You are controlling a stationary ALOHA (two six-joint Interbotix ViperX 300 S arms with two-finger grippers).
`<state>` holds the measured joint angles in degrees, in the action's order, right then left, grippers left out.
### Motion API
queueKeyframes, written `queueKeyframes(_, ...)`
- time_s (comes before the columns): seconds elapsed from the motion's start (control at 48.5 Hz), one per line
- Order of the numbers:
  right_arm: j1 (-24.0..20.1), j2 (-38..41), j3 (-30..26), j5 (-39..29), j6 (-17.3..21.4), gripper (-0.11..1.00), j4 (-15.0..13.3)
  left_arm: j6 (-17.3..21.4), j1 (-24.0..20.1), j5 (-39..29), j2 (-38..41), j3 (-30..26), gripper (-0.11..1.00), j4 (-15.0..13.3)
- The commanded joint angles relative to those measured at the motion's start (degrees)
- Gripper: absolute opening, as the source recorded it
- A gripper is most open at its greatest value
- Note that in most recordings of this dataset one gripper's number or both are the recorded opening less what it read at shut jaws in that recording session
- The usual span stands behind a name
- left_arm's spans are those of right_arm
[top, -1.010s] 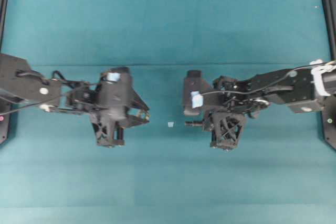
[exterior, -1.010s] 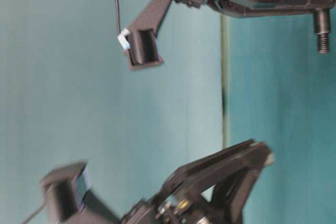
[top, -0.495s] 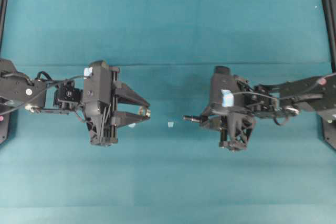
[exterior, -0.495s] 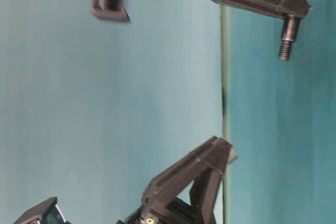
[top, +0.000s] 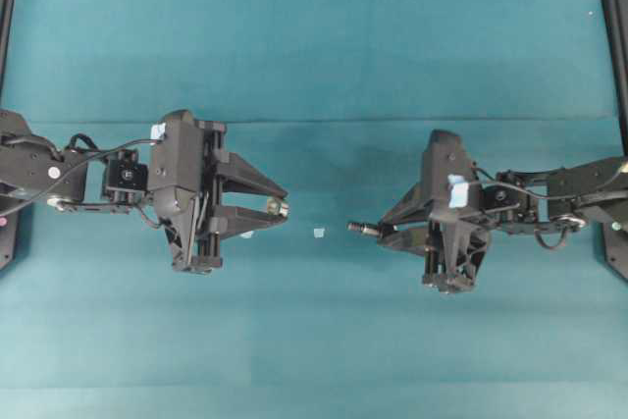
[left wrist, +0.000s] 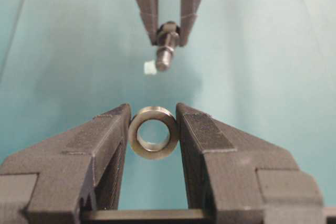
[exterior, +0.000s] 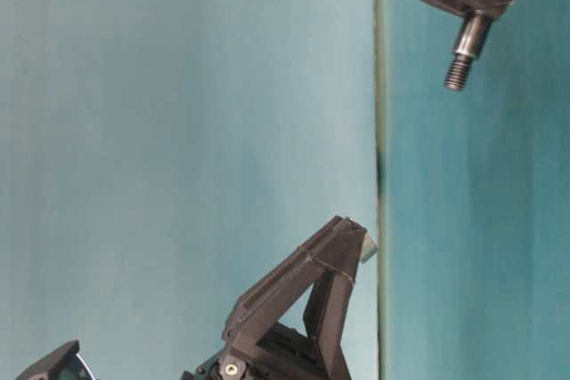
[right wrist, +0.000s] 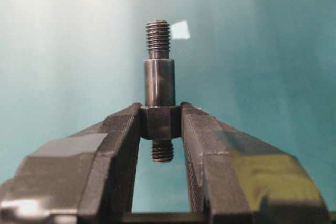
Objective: Insert the washer onto the shaft with both hands.
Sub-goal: 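Lift both objects and bring the washer toward the shaft's upper thread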
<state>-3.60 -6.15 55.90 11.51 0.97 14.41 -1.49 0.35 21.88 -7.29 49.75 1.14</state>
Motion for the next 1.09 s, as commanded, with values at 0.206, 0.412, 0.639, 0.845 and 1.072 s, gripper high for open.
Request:
queueKeyframes(0.206,-0.53,-0.88,0.62,4.75,1.05,0.0,0.18,-1.05,0.53,2.55,0.18,-0.88,0.36,0.09)
queueKeyframes(0.412,-0.7,-0.62,0.7,6.33,0.97,0.0,0.09,-2.64,0.79,5.45,1.23,-0.97,0.36,0.09)
queueKeyframes(0.639,-0.97,0.0,0.97,9.32,0.97,0.0,0.0,-2.81,0.97,5.98,2.9,-2.64,0.36,0.09)
queueKeyframes(0.845,-1.41,0.88,0.97,11.51,0.88,0.0,0.09,-2.81,1.14,5.98,4.66,-4.39,0.36,0.09)
queueKeyframes(1.072,-1.58,0.97,0.97,12.57,0.88,0.0,0.0,-2.81,1.49,5.98,5.27,-5.36,0.36,0.09)
